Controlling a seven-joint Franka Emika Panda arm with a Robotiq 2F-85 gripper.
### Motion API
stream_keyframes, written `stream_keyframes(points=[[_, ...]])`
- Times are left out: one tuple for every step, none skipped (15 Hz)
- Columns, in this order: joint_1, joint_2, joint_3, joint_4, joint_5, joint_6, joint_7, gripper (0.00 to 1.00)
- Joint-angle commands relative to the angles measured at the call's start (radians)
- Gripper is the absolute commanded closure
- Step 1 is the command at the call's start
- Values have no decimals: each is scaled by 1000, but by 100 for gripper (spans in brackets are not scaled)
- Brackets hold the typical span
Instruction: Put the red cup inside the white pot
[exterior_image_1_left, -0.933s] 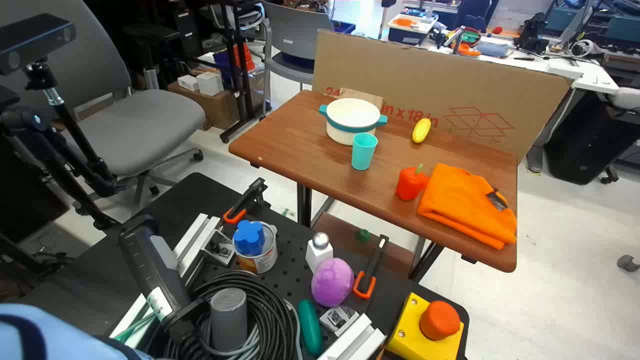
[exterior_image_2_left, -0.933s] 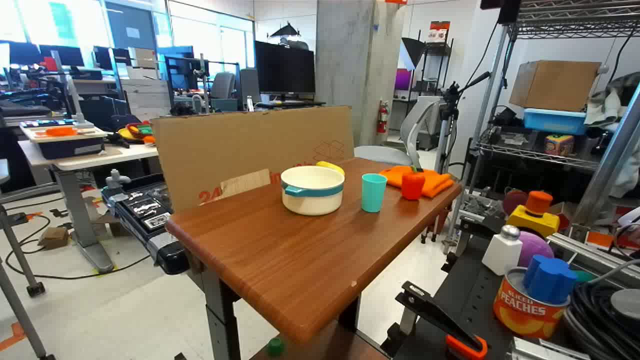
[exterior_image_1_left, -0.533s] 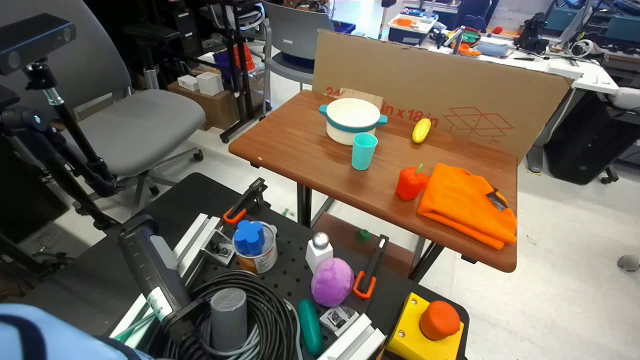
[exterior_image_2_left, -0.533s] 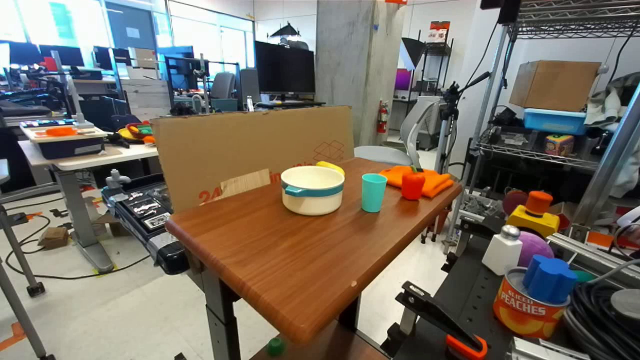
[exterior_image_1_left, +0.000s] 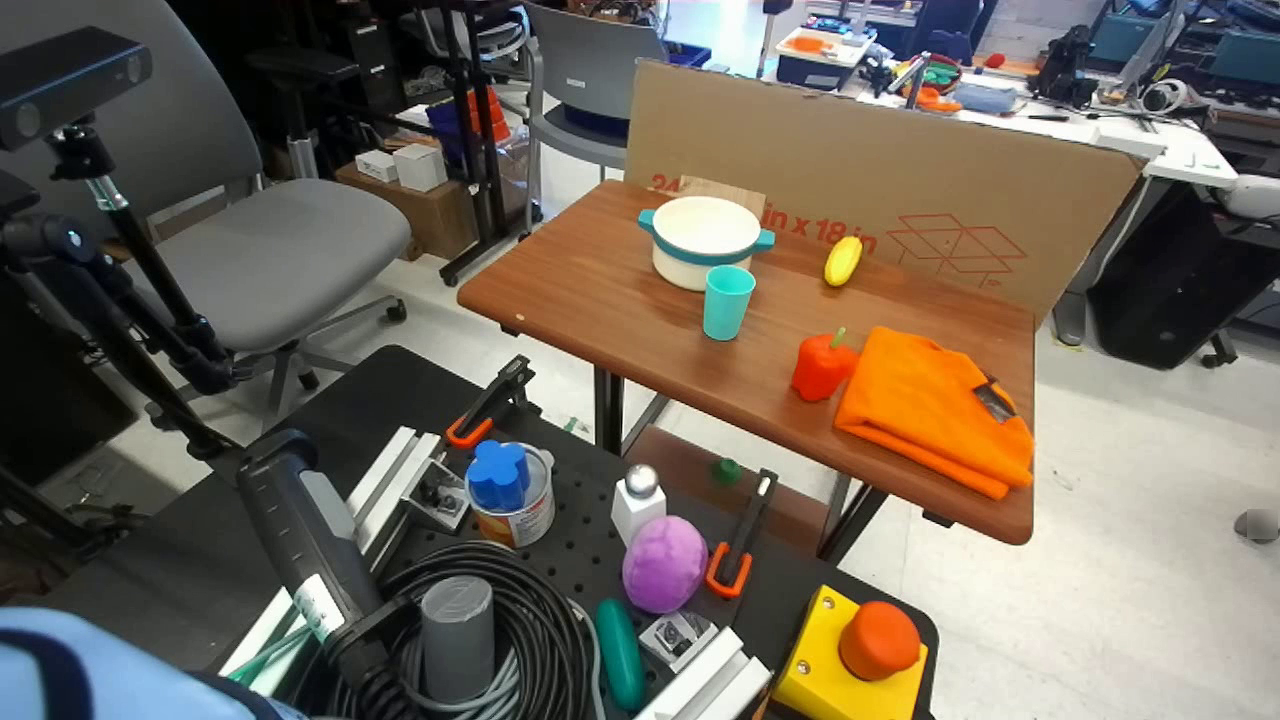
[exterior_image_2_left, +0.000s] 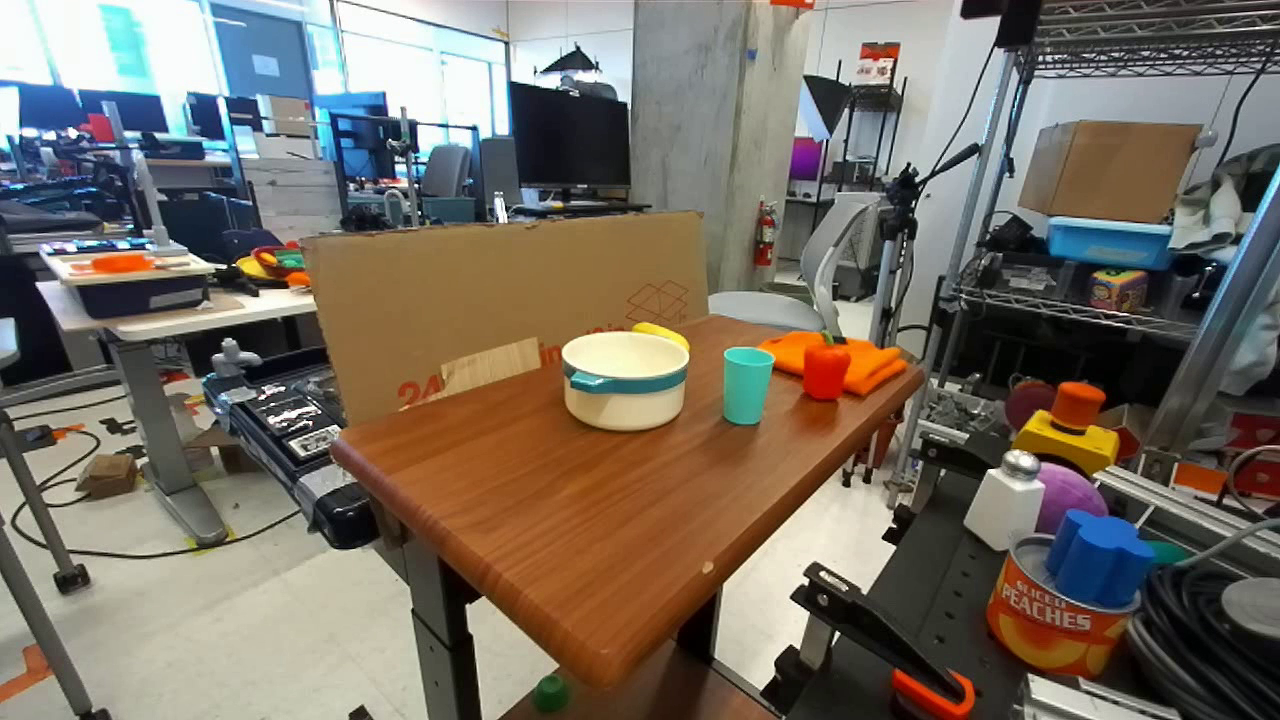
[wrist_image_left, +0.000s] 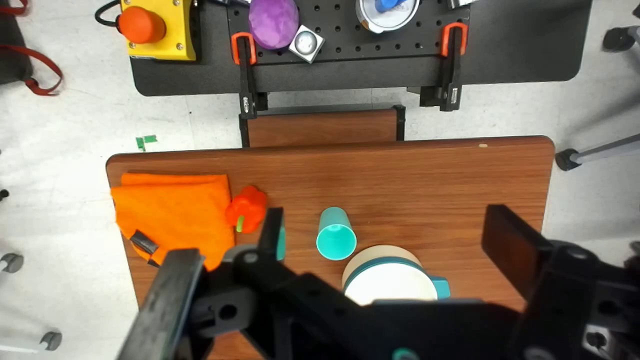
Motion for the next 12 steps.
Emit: stream_keyframes(points=[[0,0,1,2,0,-2,0,0],[0,0,1,2,0,-2,0,0],[0,0,1,2,0,-2,0,0],[0,0,1,2,0,-2,0,0],[0,0,1,2,0,-2,0,0],[-1,24,6,11,0,6,12,0],[-2,47,9,21,-6,12,11,0],[-5,77,10,38,-13,10,12,0],[-10,90,7,44,-17,17,14,0],[-15,121,5,57,-21,37,20,0],[-19,147,1,68,-23,63,24,0],[-26,183,-5,85,-24,93,34,0]])
